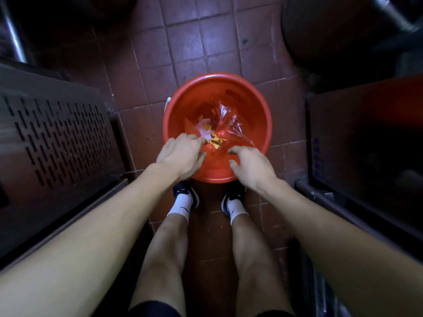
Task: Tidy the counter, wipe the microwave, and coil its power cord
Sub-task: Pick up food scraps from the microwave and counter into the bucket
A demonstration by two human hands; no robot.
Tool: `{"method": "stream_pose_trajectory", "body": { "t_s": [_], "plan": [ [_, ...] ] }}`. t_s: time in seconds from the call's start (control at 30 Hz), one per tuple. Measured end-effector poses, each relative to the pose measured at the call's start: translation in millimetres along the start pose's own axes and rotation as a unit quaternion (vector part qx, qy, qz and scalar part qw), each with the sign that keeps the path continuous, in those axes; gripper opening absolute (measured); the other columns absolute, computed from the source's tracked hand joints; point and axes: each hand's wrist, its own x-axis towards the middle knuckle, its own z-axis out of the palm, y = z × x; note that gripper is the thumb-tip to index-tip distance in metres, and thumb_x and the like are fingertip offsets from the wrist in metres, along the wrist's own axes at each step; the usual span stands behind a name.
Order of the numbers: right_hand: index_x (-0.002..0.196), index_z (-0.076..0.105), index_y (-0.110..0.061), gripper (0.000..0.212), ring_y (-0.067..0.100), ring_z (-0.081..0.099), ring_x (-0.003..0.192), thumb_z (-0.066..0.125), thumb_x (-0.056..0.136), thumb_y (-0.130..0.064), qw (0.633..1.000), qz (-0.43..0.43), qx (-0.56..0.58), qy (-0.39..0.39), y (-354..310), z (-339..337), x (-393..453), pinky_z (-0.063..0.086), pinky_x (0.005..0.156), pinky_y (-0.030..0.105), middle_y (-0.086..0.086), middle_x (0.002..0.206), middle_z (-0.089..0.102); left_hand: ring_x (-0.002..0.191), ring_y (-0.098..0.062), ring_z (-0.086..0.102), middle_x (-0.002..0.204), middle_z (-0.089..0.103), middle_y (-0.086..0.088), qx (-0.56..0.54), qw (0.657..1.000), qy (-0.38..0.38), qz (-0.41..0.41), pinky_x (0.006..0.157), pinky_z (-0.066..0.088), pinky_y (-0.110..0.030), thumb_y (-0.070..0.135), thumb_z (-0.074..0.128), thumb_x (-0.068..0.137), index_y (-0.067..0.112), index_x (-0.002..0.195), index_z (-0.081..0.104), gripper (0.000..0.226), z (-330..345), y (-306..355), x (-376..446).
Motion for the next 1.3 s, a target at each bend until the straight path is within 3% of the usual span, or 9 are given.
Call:
{"method": "stream_pose_trajectory", "body": {
  "t_s": [0.33,0.57,0.73,0.97,1.17,1.3],
  "plan": [
    [0.134,0.055,-0.023,0.042,0.030,0.056,0.122,0.057,0.093,-0.031,0.985,-0.110,-0.130,0.015,-61.5,-103.5,-87.3,0.049,0.096,0.045,0.004,0.133,0.062,0.127,-0.031,0.050,0.138,0.056,-0.004,-0.018,0.998,0.027,-0.057,0.099,0.046,-0.048,0.040,0.049,0.098,0.024,0.139,0.050,0.043,-80.3,33.5,-113.0],
    [0.136,0.054,-0.019,0.044,0.033,0.055,0.122,0.058,0.093,-0.028,0.971,-0.191,-0.138,0.049,-101.8,-169.5,-166.3,0.048,0.096,0.049,0.003,0.137,0.059,0.126,-0.033,0.049,0.138,0.055,-0.006,-0.027,0.990,0.070,-0.118,0.096,0.044,-0.052,0.042,0.044,0.100,0.020,0.137,0.050,0.043,-142.2,60.3,-209.0],
    [0.134,0.056,-0.019,0.046,0.030,0.058,0.117,0.061,0.090,-0.031,0.949,-0.261,-0.162,0.064,-133.0,-201.7,-214.6,0.051,0.089,0.048,0.001,0.131,0.061,0.132,-0.030,0.045,0.145,0.051,-0.003,-0.093,0.971,0.133,-0.178,0.101,0.041,-0.051,0.041,0.041,0.101,0.021,0.142,0.046,0.047,-165.0,78.6,-268.4],
    [0.135,0.053,-0.019,0.044,0.031,0.055,0.123,0.055,0.092,-0.026,0.921,-0.324,-0.213,0.029,-184.2,-200.1,-262.6,0.048,0.096,0.048,0.004,0.138,0.058,0.133,-0.030,0.045,0.147,0.050,-0.004,-0.155,0.931,0.199,-0.263,0.103,0.041,-0.049,0.042,0.042,0.101,0.020,0.146,0.043,0.050,-155.9,77.7,-348.8],
    [0.139,0.052,-0.016,0.049,0.031,0.054,0.127,0.058,0.090,-0.024,0.894,-0.386,-0.216,0.069,-230.1,-176.5,-303.3,0.048,0.100,0.047,0.006,0.142,0.056,0.133,-0.029,0.045,0.147,0.049,-0.004,-0.164,0.902,0.247,-0.314,0.104,0.041,-0.048,0.043,0.042,0.101,0.020,0.147,0.040,0.051,-129.1,68.1,-420.6],
    [0.130,0.057,-0.015,0.040,0.032,0.060,0.118,0.059,0.091,-0.024,0.874,-0.423,-0.226,0.075,-250.1,-142.2,-340.2,0.052,0.094,0.051,0.007,0.132,0.062,0.133,-0.029,0.045,0.146,0.050,-0.005,-0.191,0.881,0.274,-0.334,0.106,0.040,-0.049,0.042,0.042,0.102,0.020,0.146,0.042,0.049,-91.5,68.5,-471.0]
  ]
}}
